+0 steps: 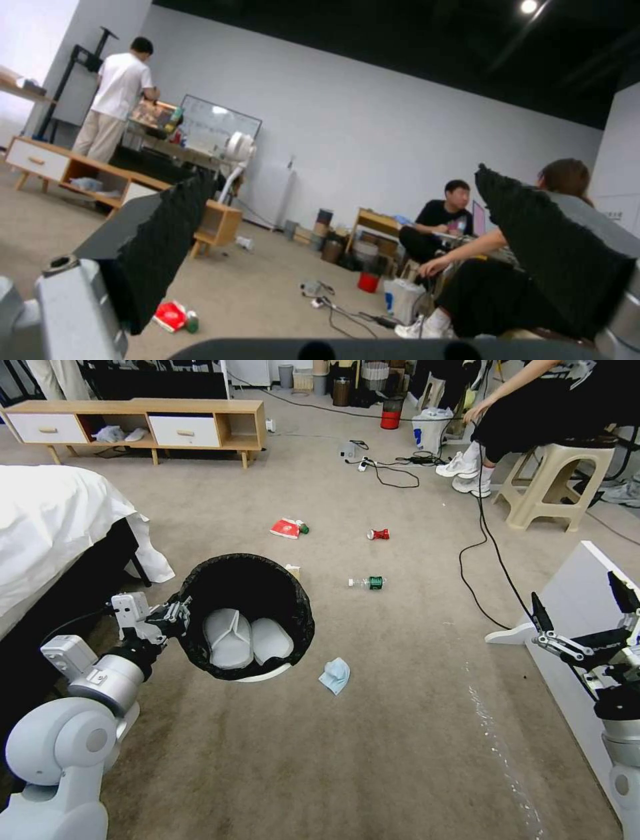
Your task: Pick up the trash bin and place the garbage on the floor into it.
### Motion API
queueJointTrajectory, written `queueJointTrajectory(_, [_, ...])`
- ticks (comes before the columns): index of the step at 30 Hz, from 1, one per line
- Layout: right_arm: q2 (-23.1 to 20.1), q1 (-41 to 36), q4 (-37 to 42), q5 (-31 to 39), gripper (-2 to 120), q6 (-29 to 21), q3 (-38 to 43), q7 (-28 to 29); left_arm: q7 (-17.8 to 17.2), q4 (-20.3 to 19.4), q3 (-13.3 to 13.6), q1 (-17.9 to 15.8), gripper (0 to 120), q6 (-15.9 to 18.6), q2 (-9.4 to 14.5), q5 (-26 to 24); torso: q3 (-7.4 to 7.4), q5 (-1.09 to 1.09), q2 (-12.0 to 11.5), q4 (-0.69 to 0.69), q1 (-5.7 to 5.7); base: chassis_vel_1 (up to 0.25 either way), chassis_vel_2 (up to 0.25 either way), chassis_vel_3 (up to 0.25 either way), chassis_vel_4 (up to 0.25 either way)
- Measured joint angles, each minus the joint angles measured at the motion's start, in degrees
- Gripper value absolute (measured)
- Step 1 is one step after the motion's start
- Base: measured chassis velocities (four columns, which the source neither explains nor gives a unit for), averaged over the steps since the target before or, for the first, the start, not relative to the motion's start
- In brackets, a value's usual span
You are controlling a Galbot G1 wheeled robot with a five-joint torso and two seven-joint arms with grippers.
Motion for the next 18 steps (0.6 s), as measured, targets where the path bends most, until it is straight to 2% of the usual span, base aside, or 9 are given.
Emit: queueJointTrajectory(18, [0.08,-0.23,0.78,0.00,100,-0.07,0.19,-0.29,-0.02,-0.23,-0.11,0.05,6,-0.08,-0.09,-0.10,0.00,0.00,0.00,0.00,0.00,-0.052,0.066,0.061,-0.057])
